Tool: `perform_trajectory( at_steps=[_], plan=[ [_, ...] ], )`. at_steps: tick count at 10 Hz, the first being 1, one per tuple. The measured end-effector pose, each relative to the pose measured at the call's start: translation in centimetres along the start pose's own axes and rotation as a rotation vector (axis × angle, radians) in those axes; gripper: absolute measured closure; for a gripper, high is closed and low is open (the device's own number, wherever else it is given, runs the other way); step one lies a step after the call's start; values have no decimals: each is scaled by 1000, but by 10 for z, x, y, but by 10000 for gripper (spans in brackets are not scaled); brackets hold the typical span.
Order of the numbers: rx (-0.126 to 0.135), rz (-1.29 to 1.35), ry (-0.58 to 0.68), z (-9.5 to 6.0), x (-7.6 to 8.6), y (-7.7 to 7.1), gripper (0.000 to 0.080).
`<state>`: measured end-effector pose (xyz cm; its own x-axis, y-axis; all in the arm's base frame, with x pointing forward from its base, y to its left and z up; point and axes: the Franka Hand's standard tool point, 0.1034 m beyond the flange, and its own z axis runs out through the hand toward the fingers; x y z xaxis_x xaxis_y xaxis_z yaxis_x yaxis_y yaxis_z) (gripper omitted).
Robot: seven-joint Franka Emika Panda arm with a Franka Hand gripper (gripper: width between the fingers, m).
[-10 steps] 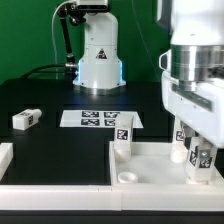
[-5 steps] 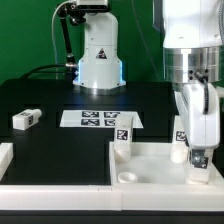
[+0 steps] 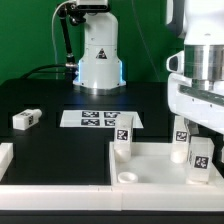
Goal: Assemble square table
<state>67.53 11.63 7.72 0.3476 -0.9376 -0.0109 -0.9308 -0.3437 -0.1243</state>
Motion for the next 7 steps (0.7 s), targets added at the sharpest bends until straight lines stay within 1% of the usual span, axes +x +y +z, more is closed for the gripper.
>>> perform_trajectory(
  at_steps=[1,2,3,4,5,6,7],
  plan=[
    [0,-57,0,0,0,0,151],
    [-15,-214,10,0,2,1,151],
    [-37,-474,15,0,7,2,151],
    [-40,-645,1,0,12,1,151],
    [-44,-731,-13,0,16,1,151],
    [-35,-749,-4,-2,18,-1,151],
    [-37,-725,-4,0,18,0,163]
  ],
)
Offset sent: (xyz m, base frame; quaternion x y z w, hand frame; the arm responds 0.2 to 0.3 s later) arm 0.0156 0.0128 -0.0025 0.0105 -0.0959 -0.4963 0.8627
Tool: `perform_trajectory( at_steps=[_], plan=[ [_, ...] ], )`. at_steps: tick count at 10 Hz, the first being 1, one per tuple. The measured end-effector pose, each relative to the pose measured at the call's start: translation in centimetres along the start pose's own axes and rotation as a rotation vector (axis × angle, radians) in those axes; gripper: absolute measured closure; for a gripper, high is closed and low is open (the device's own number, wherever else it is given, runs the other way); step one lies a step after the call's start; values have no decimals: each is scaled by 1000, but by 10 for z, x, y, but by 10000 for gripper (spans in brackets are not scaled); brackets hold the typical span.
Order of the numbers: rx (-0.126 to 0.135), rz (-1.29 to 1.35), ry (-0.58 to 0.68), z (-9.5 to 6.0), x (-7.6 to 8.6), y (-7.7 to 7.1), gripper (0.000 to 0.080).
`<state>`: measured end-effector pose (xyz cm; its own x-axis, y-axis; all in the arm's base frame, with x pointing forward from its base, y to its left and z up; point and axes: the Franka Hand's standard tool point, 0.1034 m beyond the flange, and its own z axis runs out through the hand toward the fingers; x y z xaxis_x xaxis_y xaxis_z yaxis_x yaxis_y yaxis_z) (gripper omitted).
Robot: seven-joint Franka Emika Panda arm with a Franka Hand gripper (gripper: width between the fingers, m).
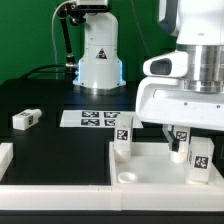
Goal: Assemble square table
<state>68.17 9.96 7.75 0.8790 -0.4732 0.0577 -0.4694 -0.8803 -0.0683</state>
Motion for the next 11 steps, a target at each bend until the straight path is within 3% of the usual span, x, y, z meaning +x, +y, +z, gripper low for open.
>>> perform_trajectory(
  at_steps=[1,2,3,5,8,9,11],
  plan=[
    [0,26,0,0,0,0,332],
    [-1,44,0,0,0,0,332],
    [-1,86,0,0,0,1,513],
    [-3,278,0,1,1,3,511],
    [-18,811,-15,2,-1,6,511],
    [1,1055,-22,2,-3,6,511],
    [92,1429,-52,3,-7,11,510]
  ],
)
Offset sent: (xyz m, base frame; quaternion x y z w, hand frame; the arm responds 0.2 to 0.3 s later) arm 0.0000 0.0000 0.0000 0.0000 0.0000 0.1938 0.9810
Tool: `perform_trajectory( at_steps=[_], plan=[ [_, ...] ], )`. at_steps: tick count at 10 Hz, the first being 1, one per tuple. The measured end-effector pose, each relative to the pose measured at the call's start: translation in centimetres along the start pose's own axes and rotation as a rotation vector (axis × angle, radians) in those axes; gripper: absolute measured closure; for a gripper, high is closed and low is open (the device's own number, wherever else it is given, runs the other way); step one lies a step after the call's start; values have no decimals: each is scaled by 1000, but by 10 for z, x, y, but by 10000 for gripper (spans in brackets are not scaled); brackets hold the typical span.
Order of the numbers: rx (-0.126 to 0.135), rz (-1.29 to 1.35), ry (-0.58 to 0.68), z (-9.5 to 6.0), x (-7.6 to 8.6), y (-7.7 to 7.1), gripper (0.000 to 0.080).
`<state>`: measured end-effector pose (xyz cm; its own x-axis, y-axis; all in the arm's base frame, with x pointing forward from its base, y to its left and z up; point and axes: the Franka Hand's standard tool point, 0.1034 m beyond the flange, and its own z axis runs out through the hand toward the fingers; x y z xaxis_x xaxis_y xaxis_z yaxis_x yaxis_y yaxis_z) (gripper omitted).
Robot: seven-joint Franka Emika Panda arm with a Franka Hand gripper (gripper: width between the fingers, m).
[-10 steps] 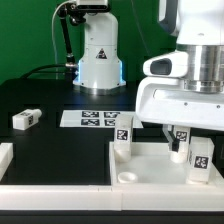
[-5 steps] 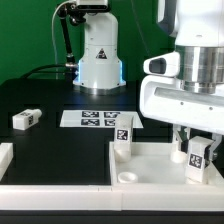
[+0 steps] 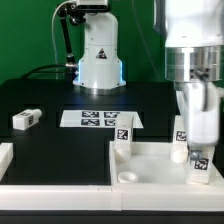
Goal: Assemble square table
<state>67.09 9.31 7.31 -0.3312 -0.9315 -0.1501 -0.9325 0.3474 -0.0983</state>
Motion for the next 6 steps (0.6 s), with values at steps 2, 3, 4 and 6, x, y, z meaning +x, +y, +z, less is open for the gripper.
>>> perform_trajectory(
  at_steps=[2,3,4,6],
  plan=[
    [-2,61,0,0,1,0,510],
    [-2,22,1,0,1,0,408],
    [-2,15,2,1,0,1,261],
    [7,-362,36,2,-17,-1,174]
  ],
)
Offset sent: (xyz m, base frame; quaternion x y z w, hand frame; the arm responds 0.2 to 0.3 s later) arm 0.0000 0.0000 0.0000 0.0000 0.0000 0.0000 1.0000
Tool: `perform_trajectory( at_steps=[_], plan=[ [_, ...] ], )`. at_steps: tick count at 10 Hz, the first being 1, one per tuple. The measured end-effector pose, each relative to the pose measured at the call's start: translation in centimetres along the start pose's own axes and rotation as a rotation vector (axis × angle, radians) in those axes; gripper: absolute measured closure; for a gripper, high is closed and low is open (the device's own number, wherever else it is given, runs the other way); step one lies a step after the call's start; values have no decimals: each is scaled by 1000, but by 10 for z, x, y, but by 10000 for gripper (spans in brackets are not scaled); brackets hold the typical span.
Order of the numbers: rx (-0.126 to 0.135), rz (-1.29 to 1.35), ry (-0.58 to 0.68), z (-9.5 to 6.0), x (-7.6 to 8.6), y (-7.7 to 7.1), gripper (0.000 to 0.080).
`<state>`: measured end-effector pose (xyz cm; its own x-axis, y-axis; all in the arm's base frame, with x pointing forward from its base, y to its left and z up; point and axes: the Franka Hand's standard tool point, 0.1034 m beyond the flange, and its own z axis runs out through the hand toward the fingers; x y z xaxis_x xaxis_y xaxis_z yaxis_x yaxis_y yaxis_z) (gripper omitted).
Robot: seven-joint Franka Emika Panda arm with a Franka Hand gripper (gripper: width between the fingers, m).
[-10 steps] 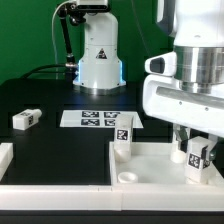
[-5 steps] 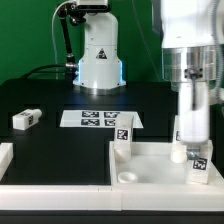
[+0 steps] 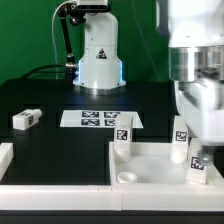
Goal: Assemble square table
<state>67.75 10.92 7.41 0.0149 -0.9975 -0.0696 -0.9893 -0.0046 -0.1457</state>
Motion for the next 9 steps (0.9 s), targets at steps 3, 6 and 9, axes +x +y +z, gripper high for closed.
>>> perform_trajectory(
  at_steps=[3,6,9],
  plan=[
    [-5,-218,4,1,-1,1,151],
    [-69,-666,4,1,0,1,150],
    [-65,-778,-9,4,1,-2,276]
  ],
)
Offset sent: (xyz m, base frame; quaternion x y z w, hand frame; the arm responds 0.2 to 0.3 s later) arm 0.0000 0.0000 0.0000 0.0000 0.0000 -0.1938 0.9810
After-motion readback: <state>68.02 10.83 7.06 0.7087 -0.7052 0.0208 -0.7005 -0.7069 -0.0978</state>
